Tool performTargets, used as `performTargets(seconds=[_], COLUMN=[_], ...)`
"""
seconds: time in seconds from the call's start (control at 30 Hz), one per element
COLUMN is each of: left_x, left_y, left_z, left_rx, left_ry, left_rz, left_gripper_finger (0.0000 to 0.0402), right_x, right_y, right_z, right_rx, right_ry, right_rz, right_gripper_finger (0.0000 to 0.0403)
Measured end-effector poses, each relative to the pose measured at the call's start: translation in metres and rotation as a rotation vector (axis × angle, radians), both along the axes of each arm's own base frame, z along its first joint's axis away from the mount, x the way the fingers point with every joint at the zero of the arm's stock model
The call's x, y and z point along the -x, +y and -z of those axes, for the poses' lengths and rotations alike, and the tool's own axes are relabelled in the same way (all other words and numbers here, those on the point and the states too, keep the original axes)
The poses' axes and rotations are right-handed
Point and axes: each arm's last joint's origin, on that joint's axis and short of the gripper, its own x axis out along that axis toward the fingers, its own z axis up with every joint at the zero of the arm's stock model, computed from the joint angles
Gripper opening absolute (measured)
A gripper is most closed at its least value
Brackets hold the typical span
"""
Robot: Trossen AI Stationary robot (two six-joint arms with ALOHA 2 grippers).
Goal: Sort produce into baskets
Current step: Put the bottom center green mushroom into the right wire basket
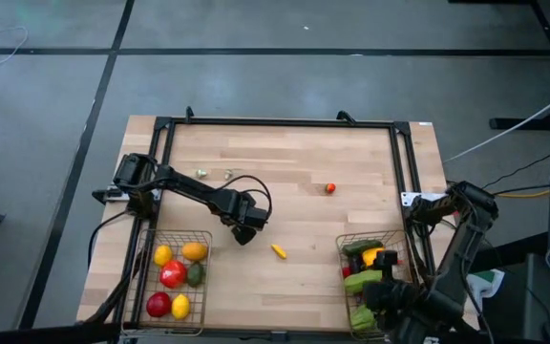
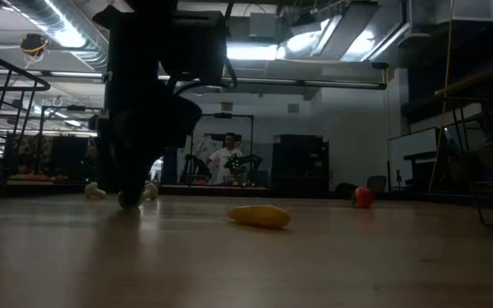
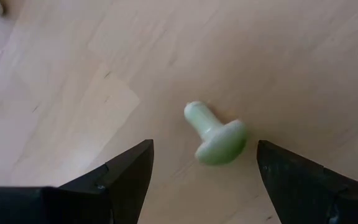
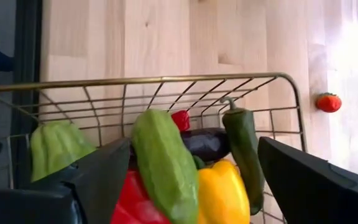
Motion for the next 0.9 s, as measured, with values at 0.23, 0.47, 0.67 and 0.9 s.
performTargets(seconds=[0.23,0.47,0.67,0.9], left_x=[-0.001,-0.003,-0.003,-0.003], left_y=[0.0,0.001,0.004,0.004], left_z=[0.001,0.001,0.001,0.001], left_rx=[0.004,0.006,0.005,0.014], left_ry=[-0.013,-0.026,-0.026,-0.023], left_rz=[0.034,0.035,0.029,0.041], left_gripper_finger=[0.028,0.0233,0.0172,0.0115], right_x=[-0.018,-0.034,-0.042,-0.047], right_y=[-0.012,-0.025,-0.032,-0.032], right_z=[0.0,0.0,0.0,0.0], right_rx=[0.033,0.06,0.072,0.076], right_ry=[0.02,0.039,0.047,0.029], right_rz=[-0.019,-0.026,-0.026,-0.067], right_gripper_finger=[0.0351,0.0351,0.0351,0.0351])
